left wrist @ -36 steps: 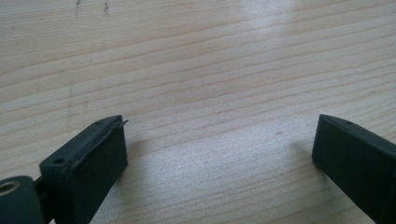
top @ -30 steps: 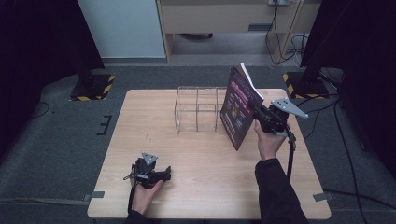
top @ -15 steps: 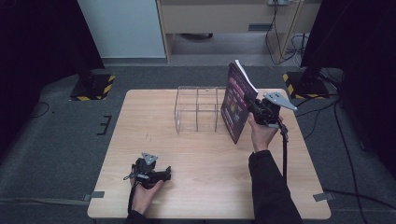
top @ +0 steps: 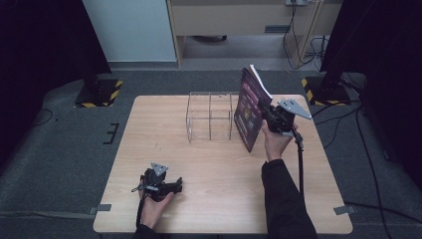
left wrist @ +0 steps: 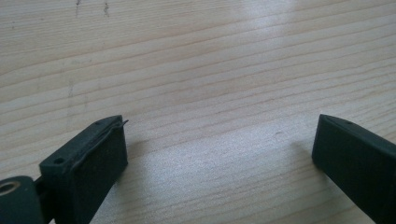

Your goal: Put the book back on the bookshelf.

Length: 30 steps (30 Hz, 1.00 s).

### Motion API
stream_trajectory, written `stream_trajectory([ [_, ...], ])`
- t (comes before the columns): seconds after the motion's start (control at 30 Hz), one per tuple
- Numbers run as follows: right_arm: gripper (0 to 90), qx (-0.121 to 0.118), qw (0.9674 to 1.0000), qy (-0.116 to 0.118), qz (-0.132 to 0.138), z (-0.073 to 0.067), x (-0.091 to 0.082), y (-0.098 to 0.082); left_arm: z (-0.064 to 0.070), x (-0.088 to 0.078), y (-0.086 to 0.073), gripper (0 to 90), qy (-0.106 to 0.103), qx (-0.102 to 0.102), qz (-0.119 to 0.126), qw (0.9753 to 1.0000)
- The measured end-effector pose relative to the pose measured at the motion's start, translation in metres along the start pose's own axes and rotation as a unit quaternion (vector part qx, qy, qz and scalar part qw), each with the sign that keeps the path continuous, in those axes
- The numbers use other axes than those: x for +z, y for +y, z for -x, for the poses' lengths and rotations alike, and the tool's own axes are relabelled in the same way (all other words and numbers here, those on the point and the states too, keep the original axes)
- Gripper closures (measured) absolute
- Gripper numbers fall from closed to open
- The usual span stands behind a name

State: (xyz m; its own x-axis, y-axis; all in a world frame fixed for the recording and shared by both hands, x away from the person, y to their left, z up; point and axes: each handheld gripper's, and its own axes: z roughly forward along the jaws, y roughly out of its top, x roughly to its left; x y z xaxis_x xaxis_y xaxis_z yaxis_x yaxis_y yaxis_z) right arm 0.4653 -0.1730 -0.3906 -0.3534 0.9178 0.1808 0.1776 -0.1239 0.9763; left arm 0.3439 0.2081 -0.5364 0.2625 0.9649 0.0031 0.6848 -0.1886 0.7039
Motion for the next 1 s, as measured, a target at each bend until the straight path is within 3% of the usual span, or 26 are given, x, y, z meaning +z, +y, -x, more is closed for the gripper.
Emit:
stream_trajectory([
  [1.0,81.6,-0.020,0.9995,-0.023,-0.003,-0.004,-0.007,-0.013,0.000,0.000,0.000,2.4,0.000,0.000,0.000,1.0000],
])
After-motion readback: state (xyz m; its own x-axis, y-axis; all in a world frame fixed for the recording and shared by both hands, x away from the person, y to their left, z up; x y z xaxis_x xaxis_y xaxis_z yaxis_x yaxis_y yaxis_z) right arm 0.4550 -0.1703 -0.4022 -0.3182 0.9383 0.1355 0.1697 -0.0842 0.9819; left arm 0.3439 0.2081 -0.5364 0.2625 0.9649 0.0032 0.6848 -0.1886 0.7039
